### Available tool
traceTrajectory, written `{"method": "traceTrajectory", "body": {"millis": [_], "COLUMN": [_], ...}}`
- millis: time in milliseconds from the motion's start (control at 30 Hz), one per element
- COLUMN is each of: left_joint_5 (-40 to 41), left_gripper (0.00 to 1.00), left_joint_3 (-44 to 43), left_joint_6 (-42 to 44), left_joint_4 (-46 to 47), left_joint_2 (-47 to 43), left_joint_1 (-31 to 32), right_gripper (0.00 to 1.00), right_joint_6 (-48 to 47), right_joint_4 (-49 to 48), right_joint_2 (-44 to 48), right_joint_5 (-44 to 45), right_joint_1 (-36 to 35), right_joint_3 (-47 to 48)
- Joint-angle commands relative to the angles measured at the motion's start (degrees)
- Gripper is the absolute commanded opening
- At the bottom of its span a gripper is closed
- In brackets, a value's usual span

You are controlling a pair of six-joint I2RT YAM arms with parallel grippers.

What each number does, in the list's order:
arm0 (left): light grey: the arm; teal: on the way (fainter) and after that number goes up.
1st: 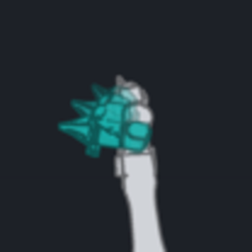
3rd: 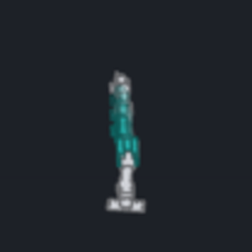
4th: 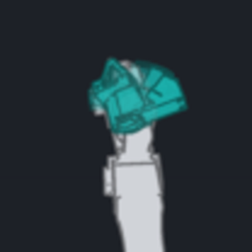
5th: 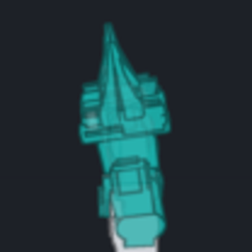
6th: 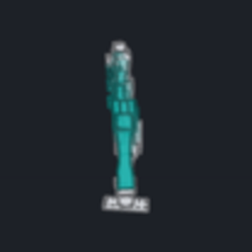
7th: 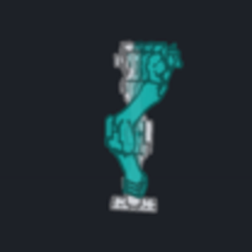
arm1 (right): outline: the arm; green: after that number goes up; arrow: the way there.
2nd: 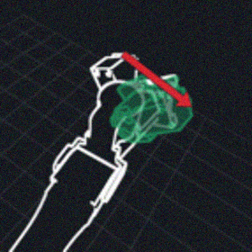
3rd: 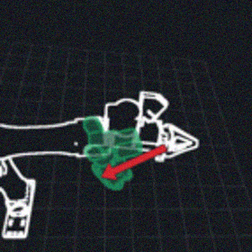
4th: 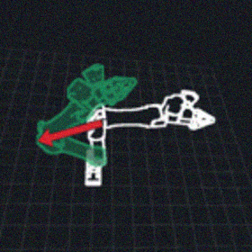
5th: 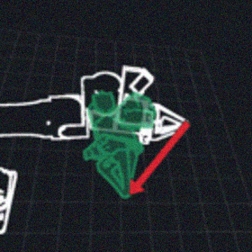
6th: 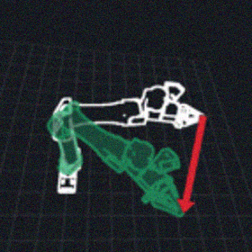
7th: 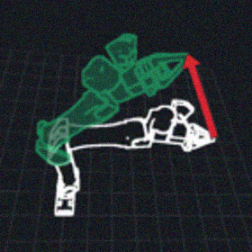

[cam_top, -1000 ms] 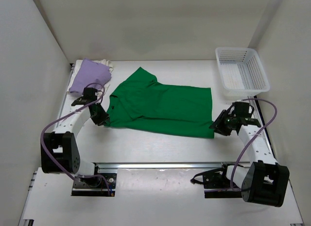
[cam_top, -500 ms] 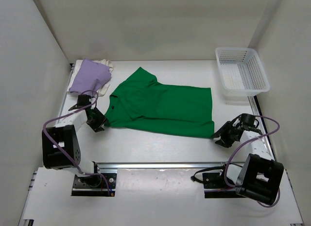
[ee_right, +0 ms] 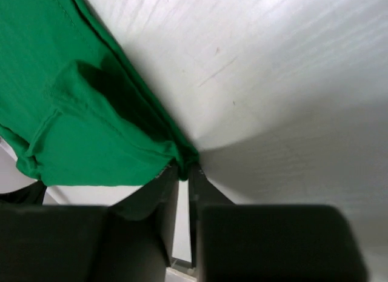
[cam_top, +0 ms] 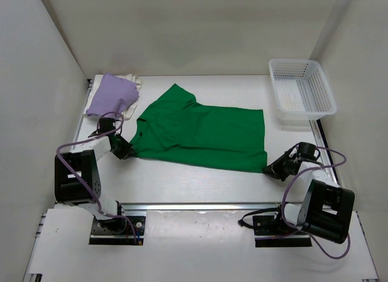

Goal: Fold and stack the t-shirts
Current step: Fold the flattened tshirt in 1/3 of the way

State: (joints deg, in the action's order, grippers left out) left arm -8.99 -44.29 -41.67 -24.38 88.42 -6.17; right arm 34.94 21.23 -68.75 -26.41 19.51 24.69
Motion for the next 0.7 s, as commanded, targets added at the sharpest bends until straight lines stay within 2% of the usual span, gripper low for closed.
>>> {"method": "traceTrajectory", "body": {"millis": [0,67,267,333,467,500,533,567,600,633,667], "left_joint_5": [1.78,5.12,5.83,7.14,8.64,8.90,8.91,10.91,11.45,12.41,11.90], "left_gripper": [0.12,0.08,0.05,0.04,0.07,0.18,0.38,0.66,0.81,0.98,0.98], "left_joint_3": [-1.93,-3.25,0.87,0.87,0.70,0.53,0.09,-0.26,-1.49,-2.98,-3.86], "left_joint_6": [0.36,1.41,4.75,6.07,8.96,9.93,10.64,11.60,12.48,12.23,12.31], "left_joint_4": [-0.21,-3.56,-10.94,-15.85,-23.24,-24.91,-26.23,-26.85,-27.03,-27.90,-28.17], "left_joint_2": [-1.23,-1.58,-7.46,-8.26,-10.63,-10.99,-11.34,-11.95,-12.13,-12.31,-12.13], "left_joint_1": [0.99,1.52,-2.43,-3.23,-5.42,-6.38,-7.00,-7.36,-6.75,-5.70,-5.43], "right_gripper": [0.06,0.00,0.00,0.00,0.00,0.00,0.00,0.07,0.26,0.35,0.41], "right_joint_6": [1.80,2.06,-0.57,-2.50,-1.55,-1.71,-2.15,-2.68,-2.77,-3.47,-4.78], "right_joint_4": [-3.75,-3.30,5.74,12.13,15.59,16.38,16.73,18.30,18.58,19.28,19.63], "right_joint_2": [-2.78,-2.44,5.01,6.52,8.01,8.11,8.54,8.11,8.63,8.55,8.37], "right_joint_5": [2.33,3.30,2.78,3.47,0.94,0.23,0.40,1.09,2.06,3.29,3.47], "right_joint_1": [-0.78,-0.96,2.46,4.39,1.94,2.29,2.38,2.03,2.37,2.38,3.25], "right_joint_3": [-0.17,-0.08,-0.96,-0.43,1.06,0.46,0.88,1.67,2.55,3.43,4.05]}}
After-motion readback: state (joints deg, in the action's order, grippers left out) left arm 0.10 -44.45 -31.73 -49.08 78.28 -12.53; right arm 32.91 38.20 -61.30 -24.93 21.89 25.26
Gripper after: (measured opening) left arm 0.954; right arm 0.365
